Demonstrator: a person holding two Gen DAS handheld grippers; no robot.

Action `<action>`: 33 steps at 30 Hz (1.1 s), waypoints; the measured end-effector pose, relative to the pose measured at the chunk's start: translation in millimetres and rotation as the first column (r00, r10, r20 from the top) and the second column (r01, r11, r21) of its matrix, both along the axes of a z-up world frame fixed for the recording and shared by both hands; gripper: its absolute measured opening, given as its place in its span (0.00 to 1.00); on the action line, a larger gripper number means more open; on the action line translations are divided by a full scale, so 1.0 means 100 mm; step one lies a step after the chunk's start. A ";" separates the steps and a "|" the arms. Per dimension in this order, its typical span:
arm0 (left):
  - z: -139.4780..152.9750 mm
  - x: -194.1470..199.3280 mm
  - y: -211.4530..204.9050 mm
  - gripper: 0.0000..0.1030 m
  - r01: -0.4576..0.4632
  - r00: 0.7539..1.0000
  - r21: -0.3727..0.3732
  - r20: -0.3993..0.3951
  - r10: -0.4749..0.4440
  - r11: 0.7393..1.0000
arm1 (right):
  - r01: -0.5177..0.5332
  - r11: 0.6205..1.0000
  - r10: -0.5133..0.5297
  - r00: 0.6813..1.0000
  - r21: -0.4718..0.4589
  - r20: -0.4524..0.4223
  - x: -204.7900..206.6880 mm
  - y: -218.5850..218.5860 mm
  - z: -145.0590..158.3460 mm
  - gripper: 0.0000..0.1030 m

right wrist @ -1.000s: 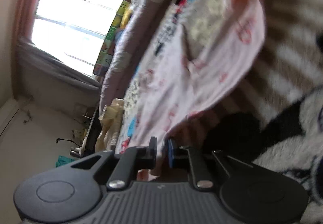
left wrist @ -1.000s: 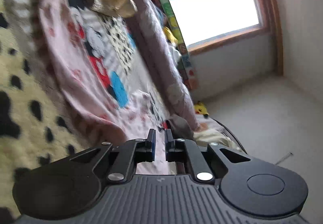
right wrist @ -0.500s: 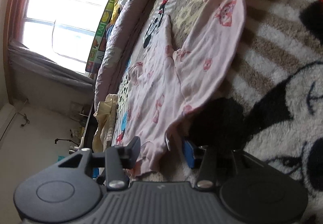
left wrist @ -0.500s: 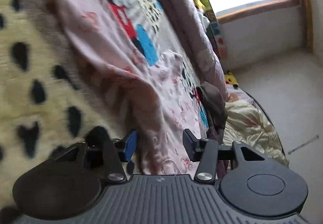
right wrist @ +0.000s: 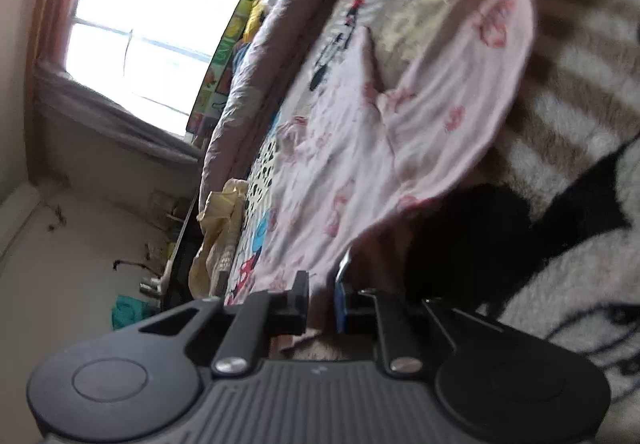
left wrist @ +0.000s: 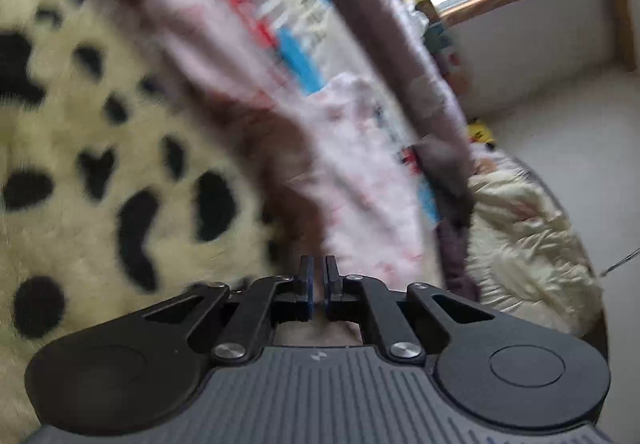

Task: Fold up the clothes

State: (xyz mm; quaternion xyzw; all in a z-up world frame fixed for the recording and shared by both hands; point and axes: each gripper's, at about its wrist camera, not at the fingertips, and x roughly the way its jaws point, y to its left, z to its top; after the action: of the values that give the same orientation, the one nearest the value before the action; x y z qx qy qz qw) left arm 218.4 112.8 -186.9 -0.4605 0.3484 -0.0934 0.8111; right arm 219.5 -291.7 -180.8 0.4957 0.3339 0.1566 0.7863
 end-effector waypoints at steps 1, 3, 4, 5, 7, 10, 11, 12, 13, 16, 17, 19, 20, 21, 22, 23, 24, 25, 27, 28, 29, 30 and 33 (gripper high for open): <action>0.01 -0.01 0.02 0.05 -0.008 1.000 -0.003 0.019 0.008 1.000 | 0.011 1.000 -0.010 1.000 0.026 -0.024 0.01 -0.01 -0.05 0.34; 0.05 0.01 0.04 0.15 -0.019 0.998 0.021 0.065 0.017 1.000 | 0.018 0.999 -0.016 0.999 0.049 -0.034 0.01 0.00 -0.07 0.45; 0.06 0.03 0.05 0.18 -0.025 0.996 0.032 0.091 0.022 0.999 | 0.007 0.999 -0.006 1.000 0.050 -0.013 0.01 0.03 -0.04 0.57; 0.04 0.06 0.10 0.25 -0.036 0.993 0.011 0.112 0.034 0.999 | 0.005 0.999 -0.005 1.000 0.049 -0.008 0.03 0.06 -0.03 0.66; -0.02 0.13 0.12 0.25 -0.045 0.990 -0.025 0.130 0.047 0.999 | 0.001 0.999 -0.002 1.000 0.036 0.019 0.06 0.15 0.01 0.71; -0.05 0.23 0.09 0.25 -0.043 0.987 -0.037 0.154 0.048 0.998 | -0.020 1.000 0.020 0.999 -0.023 0.032 0.11 0.27 0.04 0.71; -0.05 0.26 0.07 0.25 -0.042 0.986 -0.024 0.160 0.045 0.999 | -0.022 0.999 0.023 0.999 -0.025 0.033 0.13 0.28 0.04 0.70; -0.06 0.26 0.06 0.25 -0.045 0.985 -0.025 0.166 0.048 0.999 | -0.030 0.999 0.031 0.999 -0.027 0.035 0.15 0.31 0.05 0.69; -0.06 0.25 0.08 0.25 -0.043 0.985 -0.051 0.168 0.051 0.998 | -0.030 0.999 0.030 0.999 -0.024 0.034 0.16 0.32 0.05 0.67; -0.09 0.18 0.14 0.44 -0.035 0.981 -0.182 0.179 0.069 0.983 | -0.013 0.999 0.013 1.000 0.030 0.017 0.22 0.33 0.01 0.63; -0.10 0.16 0.16 0.47 -0.038 0.979 -0.204 0.187 0.077 0.978 | -0.009 0.999 0.008 1.000 0.033 0.017 0.21 0.33 0.01 0.62; -0.09 0.24 0.12 0.47 -0.035 0.979 -0.195 0.188 0.073 0.980 | -0.007 0.999 0.006 1.000 0.038 0.026 0.21 0.35 -0.01 0.61; -0.09 0.28 0.10 0.47 -0.036 0.979 -0.186 0.189 0.071 0.982 | -0.007 0.999 0.005 0.999 0.040 0.031 0.21 0.36 -0.02 0.59; -0.09 0.31 0.08 0.47 -0.038 0.978 -0.174 0.193 0.072 0.984 | -0.006 0.999 0.004 0.999 0.043 0.035 0.21 0.37 -0.03 0.58; -0.09 0.34 0.04 0.47 -0.040 0.978 -0.155 0.198 0.070 0.987 | -0.004 0.999 0.002 0.999 0.046 0.038 0.20 0.37 -0.04 0.58; -0.06 0.36 -0.01 0.47 -0.036 0.977 -0.114 0.204 0.059 0.993 | -0.007 0.999 0.004 0.999 0.051 0.041 0.20 0.37 -0.04 0.56; -0.04 0.38 -0.06 0.47 -0.033 0.977 -0.078 0.210 0.049 0.996 | -0.013 0.999 0.011 0.999 0.045 0.041 0.20 0.39 -0.04 0.56; -0.03 0.37 -0.09 0.46 -0.030 0.976 -0.053 0.216 0.041 0.998 | -0.014 0.999 0.012 0.999 0.038 0.041 0.20 0.40 -0.04 0.54; -0.02 0.32 -0.11 0.25 -0.036 0.977 0.000 0.212 0.035 0.999 | -0.010 0.999 0.008 0.999 0.037 0.037 0.23 0.43 -0.06 0.49; -0.03 0.31 -0.10 0.16 -0.043 0.980 0.019 0.193 0.038 0.999 | -0.006 0.999 0.005 0.999 0.038 0.034 0.24 0.43 -0.07 0.42; -0.06 0.31 -0.07 0.09 -0.046 0.987 0.033 0.158 0.040 0.998 | -0.005 0.999 0.003 1.000 0.040 0.030 0.25 0.43 -0.10 0.29; -0.07 0.29 -0.05 0.09 -0.046 0.987 0.020 0.156 0.042 0.999 | -0.003 0.999 0.002 1.000 0.042 0.026 0.25 0.43 -0.12 0.20; 0.01 0.21 -0.07 0.08 -0.029 0.987 0.025 0.156 0.025 0.999 | -0.016 0.998 0.015 1.000 0.054 0.019 0.25 0.41 -0.18 0.06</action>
State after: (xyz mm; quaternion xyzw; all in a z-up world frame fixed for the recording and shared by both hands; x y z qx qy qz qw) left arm 239.1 105.5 -186.2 -0.4455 0.2790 -0.1133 0.8431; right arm 244.3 -250.9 -198.4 0.5126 0.3264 0.1763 0.7743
